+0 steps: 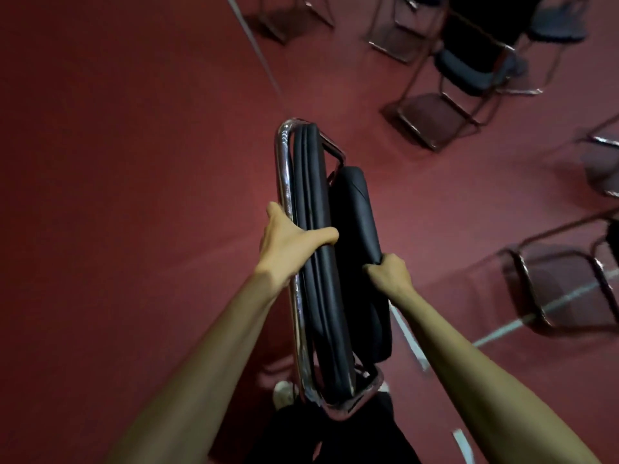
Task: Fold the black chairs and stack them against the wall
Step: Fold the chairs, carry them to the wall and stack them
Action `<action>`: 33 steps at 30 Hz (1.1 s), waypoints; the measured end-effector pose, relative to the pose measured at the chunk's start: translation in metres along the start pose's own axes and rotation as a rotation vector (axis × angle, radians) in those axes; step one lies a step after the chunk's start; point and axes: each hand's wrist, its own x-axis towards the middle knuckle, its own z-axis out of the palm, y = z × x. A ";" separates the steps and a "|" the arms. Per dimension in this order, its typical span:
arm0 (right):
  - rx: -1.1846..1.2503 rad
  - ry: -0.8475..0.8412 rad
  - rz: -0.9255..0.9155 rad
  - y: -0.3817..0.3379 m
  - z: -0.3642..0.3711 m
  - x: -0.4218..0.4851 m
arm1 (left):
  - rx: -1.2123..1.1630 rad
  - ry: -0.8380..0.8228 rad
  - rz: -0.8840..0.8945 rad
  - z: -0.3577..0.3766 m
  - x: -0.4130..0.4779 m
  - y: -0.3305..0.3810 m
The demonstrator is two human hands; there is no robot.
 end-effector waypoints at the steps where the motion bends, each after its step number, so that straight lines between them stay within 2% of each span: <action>1: -0.023 -0.022 -0.045 -0.028 0.014 0.000 | -0.023 0.059 -0.009 -0.026 0.004 -0.005; 7: -0.149 -0.193 -0.330 -0.191 0.115 -0.005 | -0.100 0.392 -0.081 -0.184 0.020 -0.036; 11: -0.273 -0.340 -0.512 -0.290 0.198 -0.019 | -0.168 0.616 -0.201 -0.283 0.022 -0.069; 17: -0.494 -0.512 -0.757 -0.414 0.328 -0.087 | -0.364 0.900 -0.320 -0.418 -0.018 -0.124; 24: -0.703 -0.703 -0.982 -0.505 0.487 -0.226 | -0.582 1.183 -0.414 -0.569 -0.098 -0.219; 33: -0.879 -0.901 -1.113 -0.577 0.694 -0.448 | -0.766 1.476 -0.477 -0.759 -0.245 -0.351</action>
